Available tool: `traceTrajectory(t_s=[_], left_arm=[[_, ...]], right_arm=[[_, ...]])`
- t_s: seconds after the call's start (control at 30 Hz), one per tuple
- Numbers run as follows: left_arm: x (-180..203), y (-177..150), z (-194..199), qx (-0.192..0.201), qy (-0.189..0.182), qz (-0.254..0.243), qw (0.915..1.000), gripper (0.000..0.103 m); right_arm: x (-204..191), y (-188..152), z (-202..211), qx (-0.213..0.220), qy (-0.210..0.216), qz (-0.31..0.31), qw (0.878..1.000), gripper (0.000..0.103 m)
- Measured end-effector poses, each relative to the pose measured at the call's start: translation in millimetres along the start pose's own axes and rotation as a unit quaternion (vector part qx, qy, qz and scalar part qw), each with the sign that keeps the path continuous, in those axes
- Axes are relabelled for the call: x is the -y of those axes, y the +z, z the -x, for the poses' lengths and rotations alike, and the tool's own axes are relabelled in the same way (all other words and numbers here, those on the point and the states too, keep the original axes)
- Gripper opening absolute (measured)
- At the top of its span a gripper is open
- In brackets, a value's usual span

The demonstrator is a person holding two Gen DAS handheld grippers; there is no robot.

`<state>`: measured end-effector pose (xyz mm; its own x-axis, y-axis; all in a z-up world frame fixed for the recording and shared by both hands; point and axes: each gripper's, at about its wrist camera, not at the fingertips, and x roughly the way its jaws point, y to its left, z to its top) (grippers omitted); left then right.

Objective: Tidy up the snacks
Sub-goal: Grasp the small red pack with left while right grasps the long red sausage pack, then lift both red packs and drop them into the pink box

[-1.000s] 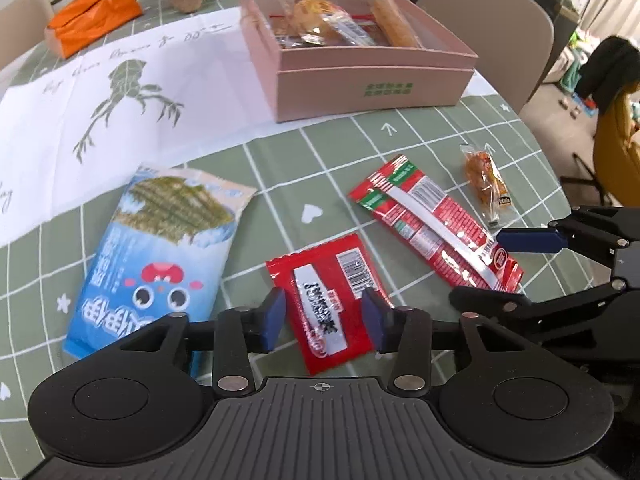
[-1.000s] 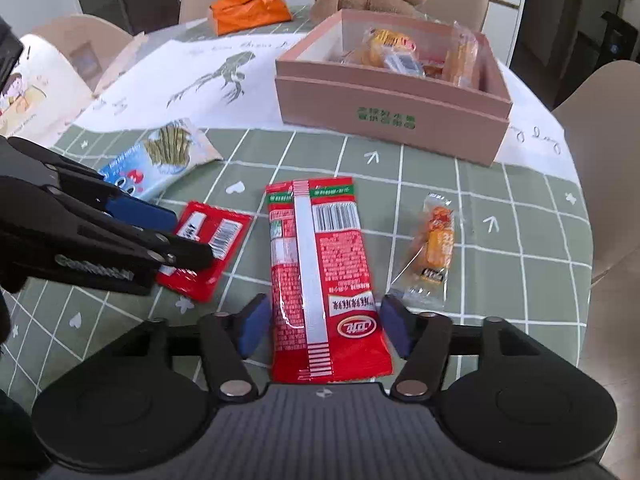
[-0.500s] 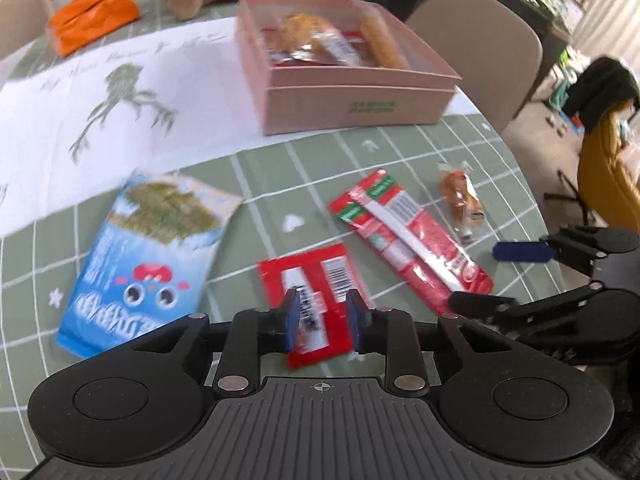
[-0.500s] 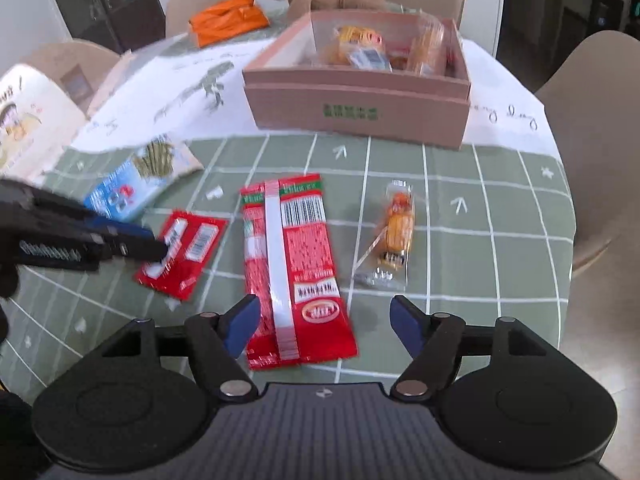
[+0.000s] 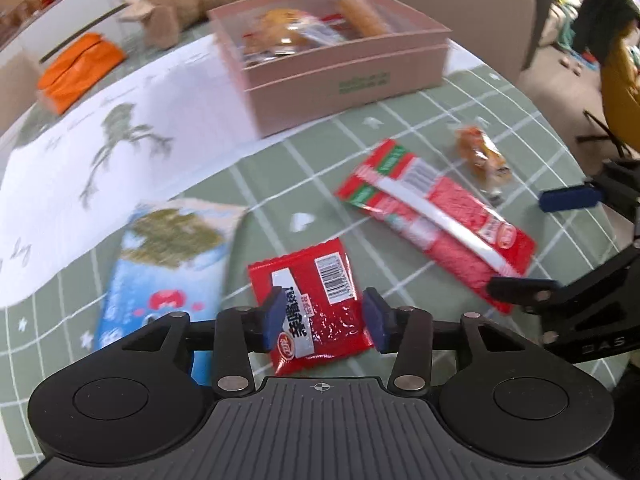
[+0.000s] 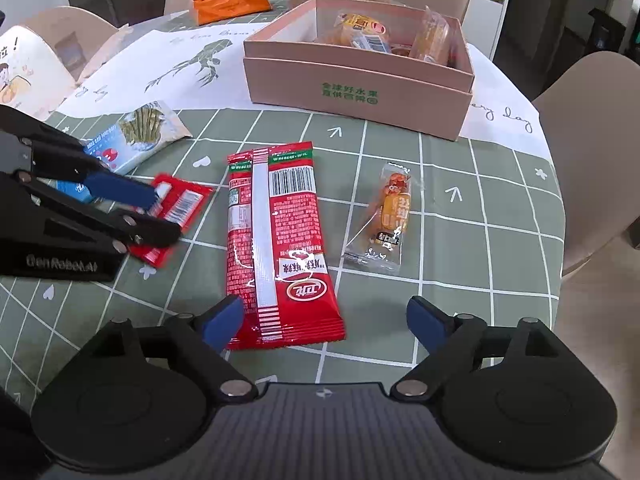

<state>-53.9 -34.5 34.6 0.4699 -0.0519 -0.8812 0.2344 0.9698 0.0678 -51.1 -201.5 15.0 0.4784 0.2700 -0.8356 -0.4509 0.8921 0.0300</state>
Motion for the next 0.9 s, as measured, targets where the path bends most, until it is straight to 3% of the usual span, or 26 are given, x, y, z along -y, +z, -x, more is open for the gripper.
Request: traceTrajectory(t_s=[0.07,0.2,0.23,0.33,0.43,0.73,0.77,0.83,0.9], left_arm=[[-3.7,-0.9,1.2,0.0,-0.013,0.005,0.9999,0.05],[8.6,-0.9,-1.2,0.002,-0.046,-0.014,0.9988,0.078],[8.2,-0.7,-1.5,0.005,-0.05,-0.01,0.9987,0.079],[-4.4,-0.4,1.9,0.009,-0.066,0.029,0.9974,0.075],[-15.8,-3.8,-0.4,0.0,-0.042,0.054,0.9977,0.068],[-0.9,4.8,-12.3,0.022,-0.019,0.019,0.9994,0.077],[-2.1,4.2,-11.7,0.023,-0.019,0.02,0.9994,0.076],[-5.2,1.1,-8.0,0.029,-0.018,0.019,0.9992,0.062],[-12.4,-5.7,-3.3,0.03,-0.041,0.035,0.9981,0.061]], right_arm=[[-0.4,-0.2,-0.3,0.0,0.0,0.0,1.0,0.092],[-3.3,0.3,-2.8,-0.001,-0.002,0.004,1.0,0.097],[-3.7,0.3,-3.1,-0.001,-0.002,0.005,1.0,0.098],[-3.3,-0.4,-2.7,-0.001,-0.001,0.006,1.0,0.099],[-3.3,-0.9,-2.7,0.001,-0.001,0.006,1.0,0.099],[-5.6,0.7,-5.8,0.002,0.002,0.016,1.0,0.103],[-4.8,1.7,-5.6,0.0,0.005,0.018,1.0,0.102],[-1.0,5.2,-0.4,0.005,0.008,0.016,1.0,0.092],[7.0,9.6,10.6,0.033,0.003,-0.002,0.999,0.089]])
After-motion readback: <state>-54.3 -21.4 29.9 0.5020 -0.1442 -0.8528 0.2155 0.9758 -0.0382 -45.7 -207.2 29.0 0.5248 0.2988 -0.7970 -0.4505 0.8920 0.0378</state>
